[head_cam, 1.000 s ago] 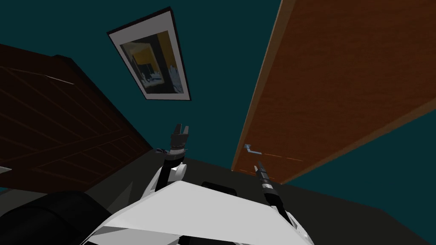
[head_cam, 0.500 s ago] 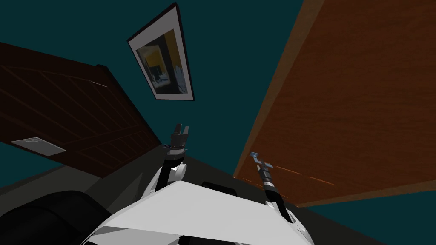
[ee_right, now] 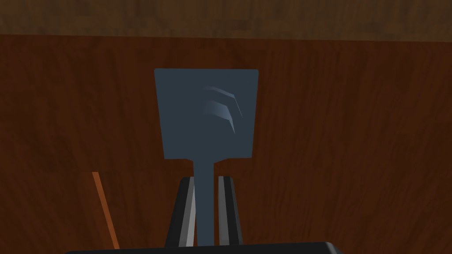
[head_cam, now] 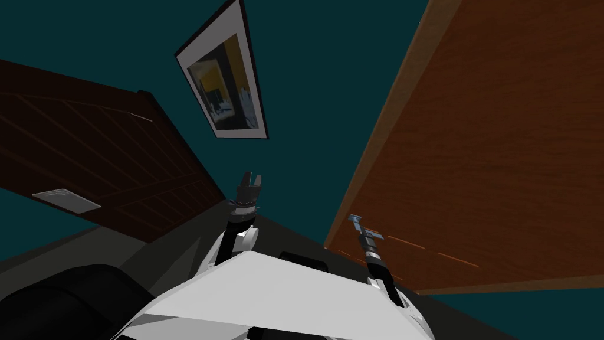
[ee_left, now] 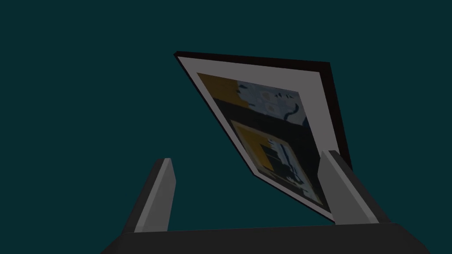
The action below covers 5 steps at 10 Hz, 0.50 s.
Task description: Pull the door open
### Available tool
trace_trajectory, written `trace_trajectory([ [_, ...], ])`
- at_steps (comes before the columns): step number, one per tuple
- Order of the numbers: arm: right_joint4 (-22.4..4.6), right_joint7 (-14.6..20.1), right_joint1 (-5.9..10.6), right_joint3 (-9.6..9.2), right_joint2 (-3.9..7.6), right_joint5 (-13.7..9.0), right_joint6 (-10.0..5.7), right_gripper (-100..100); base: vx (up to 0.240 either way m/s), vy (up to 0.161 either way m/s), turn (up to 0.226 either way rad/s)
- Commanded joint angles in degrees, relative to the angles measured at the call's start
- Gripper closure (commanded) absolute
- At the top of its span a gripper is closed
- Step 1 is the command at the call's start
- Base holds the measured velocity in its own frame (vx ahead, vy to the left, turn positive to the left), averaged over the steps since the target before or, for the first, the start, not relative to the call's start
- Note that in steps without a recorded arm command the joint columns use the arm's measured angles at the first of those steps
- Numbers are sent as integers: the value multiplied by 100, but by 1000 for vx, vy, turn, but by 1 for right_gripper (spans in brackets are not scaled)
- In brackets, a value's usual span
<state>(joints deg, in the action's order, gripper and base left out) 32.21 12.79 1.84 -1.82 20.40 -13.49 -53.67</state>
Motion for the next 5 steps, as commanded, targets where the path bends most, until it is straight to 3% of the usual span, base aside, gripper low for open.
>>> trace_trajectory([
  [1,4,0,-2,-6,-6,3,-6,100,-12,2,1],
  [3,4,0,-2,-6,-6,3,-6,100,0,0,0],
  [5,10,99,-62,-94,67,48,-70,100,-126,-24,72],
])
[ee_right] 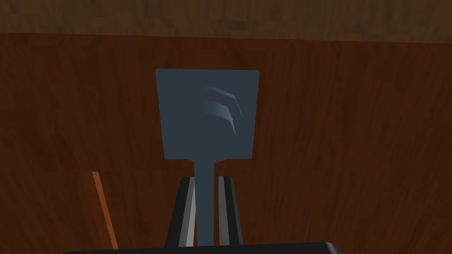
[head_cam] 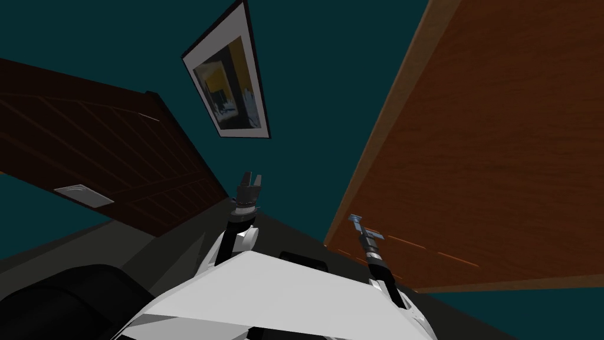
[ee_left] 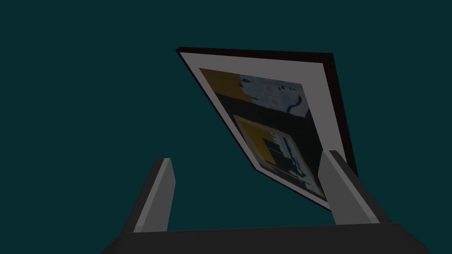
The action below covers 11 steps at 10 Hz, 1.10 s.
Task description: Pull the door open
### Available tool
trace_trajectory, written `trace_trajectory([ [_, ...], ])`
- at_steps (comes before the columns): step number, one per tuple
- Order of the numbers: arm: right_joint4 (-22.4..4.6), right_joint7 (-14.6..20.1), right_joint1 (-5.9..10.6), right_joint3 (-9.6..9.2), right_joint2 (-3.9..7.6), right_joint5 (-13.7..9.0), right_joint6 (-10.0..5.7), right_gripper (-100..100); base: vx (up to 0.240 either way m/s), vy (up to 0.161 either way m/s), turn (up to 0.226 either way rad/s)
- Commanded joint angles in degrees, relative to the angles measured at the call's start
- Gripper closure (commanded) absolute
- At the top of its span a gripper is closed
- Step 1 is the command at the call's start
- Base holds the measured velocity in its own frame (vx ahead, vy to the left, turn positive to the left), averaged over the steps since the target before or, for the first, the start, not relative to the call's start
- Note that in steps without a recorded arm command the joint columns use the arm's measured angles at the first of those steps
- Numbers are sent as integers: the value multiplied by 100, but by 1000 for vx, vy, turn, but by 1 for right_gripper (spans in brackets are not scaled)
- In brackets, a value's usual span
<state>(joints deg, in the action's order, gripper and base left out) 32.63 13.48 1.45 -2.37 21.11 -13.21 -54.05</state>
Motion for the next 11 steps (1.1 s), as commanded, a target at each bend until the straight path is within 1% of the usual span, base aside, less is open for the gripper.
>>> trace_trajectory([
  [1,-23,96,-58,-98,42,50,-83,100,-181,-46,91],
  [6,26,458,-258,-424,297,215,-363,100,-199,-61,106],
  [7,33,507,-285,-469,331,238,-401,100,-211,-49,77],
  [8,21,461,-260,-440,297,223,-368,100,-97,-18,18],
  [9,-9,561,-379,-518,373,252,-542,100,-90,-55,131],
  [11,-24,617,-447,-558,424,265,-652,100,-175,-47,112],
])
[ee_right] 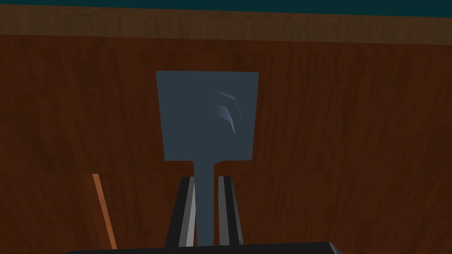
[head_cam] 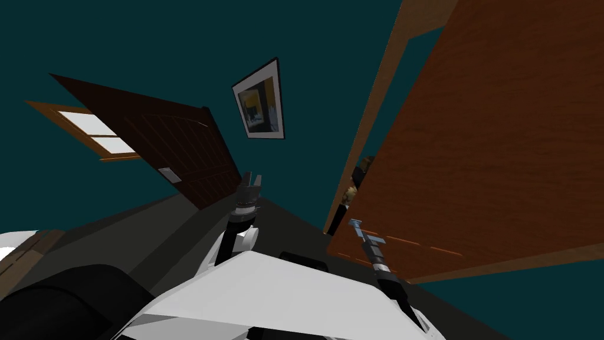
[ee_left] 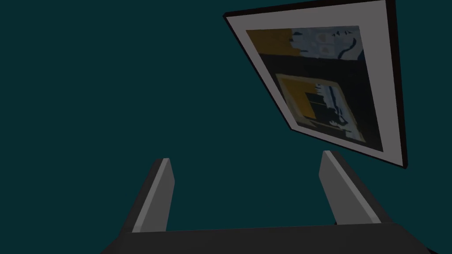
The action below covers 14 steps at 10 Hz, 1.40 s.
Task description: Pull the door open
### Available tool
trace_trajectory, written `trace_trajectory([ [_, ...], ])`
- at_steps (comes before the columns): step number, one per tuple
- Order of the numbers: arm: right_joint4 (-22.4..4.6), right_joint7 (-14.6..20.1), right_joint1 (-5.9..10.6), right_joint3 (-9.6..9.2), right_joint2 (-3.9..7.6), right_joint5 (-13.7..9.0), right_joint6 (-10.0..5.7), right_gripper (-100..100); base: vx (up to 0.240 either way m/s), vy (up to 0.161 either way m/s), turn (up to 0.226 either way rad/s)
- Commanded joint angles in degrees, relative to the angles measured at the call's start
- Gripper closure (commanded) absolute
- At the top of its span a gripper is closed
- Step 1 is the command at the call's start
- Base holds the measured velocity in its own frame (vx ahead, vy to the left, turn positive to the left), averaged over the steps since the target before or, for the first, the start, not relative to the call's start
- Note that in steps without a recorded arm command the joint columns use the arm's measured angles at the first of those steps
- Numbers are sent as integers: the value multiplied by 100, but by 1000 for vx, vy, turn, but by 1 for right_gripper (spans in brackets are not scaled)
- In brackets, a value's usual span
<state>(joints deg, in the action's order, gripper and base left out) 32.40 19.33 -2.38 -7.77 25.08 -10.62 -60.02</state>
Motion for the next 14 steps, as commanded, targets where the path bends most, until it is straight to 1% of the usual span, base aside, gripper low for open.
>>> trace_trajectory([
  [1,-16,95,-139,-64,84,21,-177,100,-153,-49,113],
  [2,-32,161,-218,-110,144,36,-304,100,-168,-66,149],
  [3,-41,194,-257,-134,174,44,-367,100,-182,-68,121],
  [4,-56,256,-332,-178,231,59,-487,100,-178,-61,118],
  [5,-56,256,-332,-178,231,59,-487,100,-107,-28,34],
  [6,-70,310,-398,-217,281,71,-593,100,-87,-20,71],
  [8,-89,388,-491,-272,352,90,-743,100,-135,-28,105],
  [9,-57,349,-460,-255,322,84,-661,100,-58,-13,16],
  [10,-124,387,-526,-300,355,80,-810,100,-138,-61,193],
  [14,-269,456,-667,-389,434,58,-1149,100,-241,-96,196],
])
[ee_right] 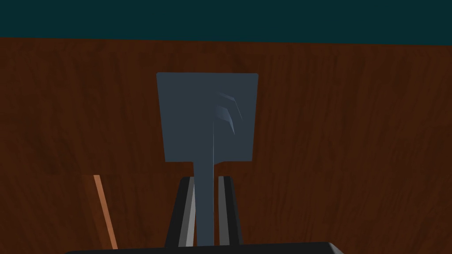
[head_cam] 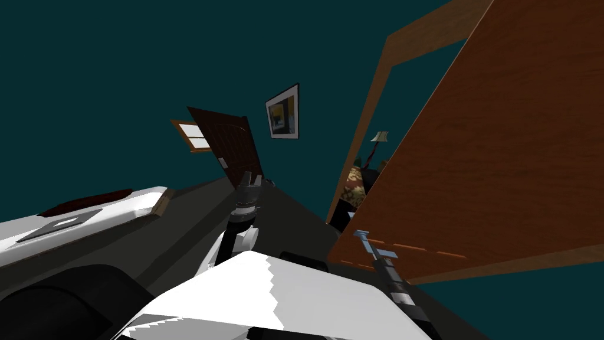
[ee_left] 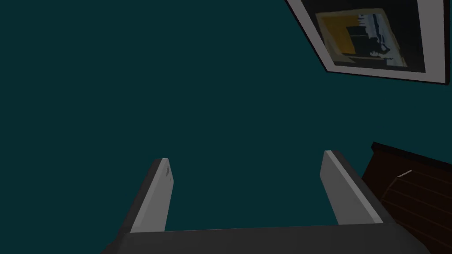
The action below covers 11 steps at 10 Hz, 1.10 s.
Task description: Pull the door open
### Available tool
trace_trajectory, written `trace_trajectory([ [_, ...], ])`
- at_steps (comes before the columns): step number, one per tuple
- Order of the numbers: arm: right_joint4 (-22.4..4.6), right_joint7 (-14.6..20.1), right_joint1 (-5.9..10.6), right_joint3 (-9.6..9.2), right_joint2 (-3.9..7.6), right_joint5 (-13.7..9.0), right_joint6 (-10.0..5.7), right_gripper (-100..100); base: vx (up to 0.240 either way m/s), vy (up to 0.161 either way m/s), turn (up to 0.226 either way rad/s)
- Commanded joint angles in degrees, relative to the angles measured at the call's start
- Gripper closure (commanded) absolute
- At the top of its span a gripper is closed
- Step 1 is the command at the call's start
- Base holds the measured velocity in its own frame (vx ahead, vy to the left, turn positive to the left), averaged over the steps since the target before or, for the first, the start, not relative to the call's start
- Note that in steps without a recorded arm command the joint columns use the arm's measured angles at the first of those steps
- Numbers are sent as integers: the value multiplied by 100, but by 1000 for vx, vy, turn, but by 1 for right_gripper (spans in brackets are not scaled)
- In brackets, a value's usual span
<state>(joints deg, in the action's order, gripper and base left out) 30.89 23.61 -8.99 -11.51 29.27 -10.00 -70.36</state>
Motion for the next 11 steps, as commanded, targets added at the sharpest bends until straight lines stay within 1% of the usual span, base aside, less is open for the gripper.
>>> trace_trajectory([
  [1,-137,37,-24,-26,26,-7,-158,100,-162,-77,135],
  [3,-217,75,-101,-76,70,-19,-344,100,-160,-72,188],
  [4,-246,89,-129,-93,85,-23,-410,100,-213,-73,163],
  [5,-271,78,-81,-98,48,-8,-379,100,-91,-19,30],
  [6,-136,72,-61,-33,-20,118,-234,100,-130,-65,108],
  [7,-104,70,-56,-17,-34,143,-198,100,-244,-61,131],
  [9,77,55,-28,75,-111,290,4,100,-242,-53,93],
  [10,71,55,-28,75,-111,290,4,100,-145,-40,6],
  [11,245,42,-2,161,-183,427,191,100,-197,-75,91],
])
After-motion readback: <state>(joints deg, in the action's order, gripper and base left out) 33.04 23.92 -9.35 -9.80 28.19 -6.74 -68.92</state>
